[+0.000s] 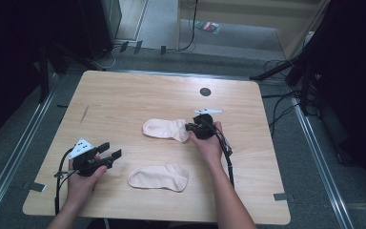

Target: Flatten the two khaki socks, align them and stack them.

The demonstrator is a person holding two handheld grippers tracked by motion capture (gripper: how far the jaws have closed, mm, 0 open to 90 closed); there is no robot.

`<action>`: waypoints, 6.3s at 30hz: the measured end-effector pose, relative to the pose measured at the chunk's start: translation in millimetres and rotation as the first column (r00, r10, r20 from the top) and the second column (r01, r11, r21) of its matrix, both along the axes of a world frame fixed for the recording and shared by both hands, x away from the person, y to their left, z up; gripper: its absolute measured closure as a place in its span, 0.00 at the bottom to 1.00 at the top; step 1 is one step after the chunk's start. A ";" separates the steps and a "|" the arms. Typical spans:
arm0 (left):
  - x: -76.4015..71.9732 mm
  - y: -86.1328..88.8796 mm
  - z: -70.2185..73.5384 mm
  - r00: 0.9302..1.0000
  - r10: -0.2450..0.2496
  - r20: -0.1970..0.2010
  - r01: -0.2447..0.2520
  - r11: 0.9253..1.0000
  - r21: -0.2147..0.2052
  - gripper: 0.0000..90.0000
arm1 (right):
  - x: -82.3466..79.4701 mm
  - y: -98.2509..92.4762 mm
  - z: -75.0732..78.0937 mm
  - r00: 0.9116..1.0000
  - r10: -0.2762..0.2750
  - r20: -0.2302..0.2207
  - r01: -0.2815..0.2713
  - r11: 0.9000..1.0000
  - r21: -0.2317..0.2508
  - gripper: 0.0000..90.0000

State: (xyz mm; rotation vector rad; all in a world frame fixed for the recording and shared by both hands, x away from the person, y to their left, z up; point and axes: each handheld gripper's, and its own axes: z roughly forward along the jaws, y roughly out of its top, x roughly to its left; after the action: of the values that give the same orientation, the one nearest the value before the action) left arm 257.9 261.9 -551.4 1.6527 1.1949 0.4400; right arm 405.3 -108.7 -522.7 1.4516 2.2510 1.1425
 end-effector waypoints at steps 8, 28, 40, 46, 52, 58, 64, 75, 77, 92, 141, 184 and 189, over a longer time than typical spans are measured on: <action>0.9 0.3 0.0 1.000 0.000 -0.002 0.000 1.000 -0.003 0.39 | 1.8 -6.5 -1.5 0.989 -0.052 0.136 0.074 0.984 -0.160 0.76; 32.8 -11.7 24.9 0.997 0.063 0.041 -0.062 0.998 -0.002 0.41 | -7.7 -26.6 14.1 0.986 -0.053 0.160 0.050 0.998 0.024 0.67; 88.1 -46.4 41.4 0.999 0.036 0.032 -0.038 0.997 0.061 0.44 | -13.3 -34.8 23.6 0.986 -0.051 0.156 0.041 0.997 0.068 0.67; 100.2 -59.1 39.9 1.000 0.009 0.025 -0.012 0.995 0.104 0.45 | -12.3 -37.5 22.6 0.987 -0.061 0.149 0.050 0.996 0.072 0.65; 108.1 -70.1 38.3 1.000 -0.009 0.021 0.006 0.994 0.113 0.50 | -12.0 -36.0 19.9 0.987 -0.061 0.146 0.051 0.996 0.074 0.65; 116.9 -80.2 34.0 1.000 -0.019 0.018 0.017 0.992 0.123 0.53 | -9.4 -32.3 14.2 0.990 -0.067 0.126 0.057 0.995 0.084 0.65; 125.0 -86.2 27.3 1.000 -0.022 -0.017 0.024 0.988 0.150 0.56 | -5.4 -28.1 6.6 0.992 -0.067 0.107 0.059 0.995 0.083 0.65; 132.9 -92.4 9.2 0.995 -0.020 -0.094 0.038 0.981 0.191 0.65 | -3.3 -20.9 -11.2 0.997 -0.062 0.056 0.058 0.996 0.069 0.65; 133.3 -93.0 8.2 0.995 -0.020 -0.098 0.038 0.982 0.186 0.66 | -3.4 -20.5 -12.0 0.997 -0.061 0.050 0.058 0.996 0.065 0.66; 134.4 -106.1 2.2 0.992 -0.025 -0.124 0.059 0.959 0.277 0.81 | -3.8 -13.9 -23.8 0.997 -0.049 0.056 0.048 0.999 0.014 0.75; 13.3 -59.7 52.2 0.990 -0.127 -0.055 0.132 0.985 0.110 0.99 | -101.8 -22.6 32.3 0.993 0.044 0.107 -0.052 0.996 0.071 0.98; -49.0 -70.2 5.1 0.966 -0.188 -0.176 0.230 0.937 0.263 0.99 | -163.2 -23.4 -16.3 0.992 0.121 -0.045 -0.121 0.993 0.012 0.98; -50.0 -69.9 2.8 0.967 -0.191 -0.168 0.228 0.945 0.236 0.98 | -165.1 -22.3 -17.8 0.992 0.116 -0.040 -0.115 0.993 0.016 0.98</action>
State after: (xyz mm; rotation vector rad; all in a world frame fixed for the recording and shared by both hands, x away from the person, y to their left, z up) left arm 207.9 192.0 -548.5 2.0397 1.0831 0.3544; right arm 240.2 -131.0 -540.5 1.3780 2.3879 1.1737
